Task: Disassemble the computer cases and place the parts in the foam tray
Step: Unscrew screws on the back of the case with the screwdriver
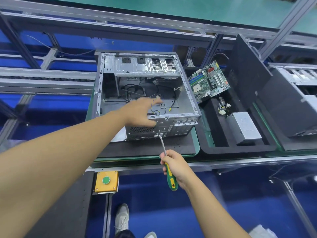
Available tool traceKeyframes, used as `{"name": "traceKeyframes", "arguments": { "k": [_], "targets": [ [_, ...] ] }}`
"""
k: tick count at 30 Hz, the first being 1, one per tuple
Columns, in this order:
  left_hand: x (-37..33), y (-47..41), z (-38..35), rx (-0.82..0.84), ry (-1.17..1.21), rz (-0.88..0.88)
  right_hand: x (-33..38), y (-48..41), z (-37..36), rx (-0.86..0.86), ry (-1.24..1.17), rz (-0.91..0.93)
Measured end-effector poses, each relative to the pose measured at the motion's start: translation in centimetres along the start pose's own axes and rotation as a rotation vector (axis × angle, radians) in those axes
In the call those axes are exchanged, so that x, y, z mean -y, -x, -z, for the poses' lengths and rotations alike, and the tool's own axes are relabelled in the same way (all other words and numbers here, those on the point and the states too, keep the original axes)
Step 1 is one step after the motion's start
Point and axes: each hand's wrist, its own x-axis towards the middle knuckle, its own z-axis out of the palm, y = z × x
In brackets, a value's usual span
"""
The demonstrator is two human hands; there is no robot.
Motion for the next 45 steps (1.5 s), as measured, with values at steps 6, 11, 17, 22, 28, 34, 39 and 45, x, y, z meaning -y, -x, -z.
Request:
{"name": "traceKeyframes", "arguments": {
  "k": [6, 11, 17, 22, 28, 34, 39, 45],
  "targets": [
    [-4.3, 6.2, -5.7, -0.538, 0.132, -0.251, 0.6, 1.5, 1.0, 0.017, -0.009, 0.058],
    [-6.7, 7.0, -10.9, -0.724, 1.007, 0.773, 0.9, 2.6, 1.6, 0.036, -0.019, 0.088],
    [-7.7, 8.2, -17.0, -0.413, 1.182, 1.005, 0.2, 2.8, 2.9, -0.05, -0.05, 0.046],
    [-5.8, 9.6, -19.3, -0.121, 0.991, 0.915, -2.8, 3.7, 4.5, -0.05, -0.042, -0.013],
    [-5.9, 10.6, -13.8, -0.39, 0.578, 0.262, -3.5, 4.2, 4.3, -0.045, -0.143, -0.058],
    [-1.8, 8.7, -4.4, -0.75, -0.037, -0.073, -0.8, 4.1, 2.1, 0.101, -0.223, 0.044],
    [3.4, 8.3, -0.7, -0.331, -0.223, 0.11, 2.1, 4.6, -1.3, 0.282, -0.142, 0.251],
    [5.7, 8.0, -1.3, -0.191, -0.368, 0.158, 4.7, 4.3, -5.8, 0.244, 0.014, 0.259]
  ]
}}
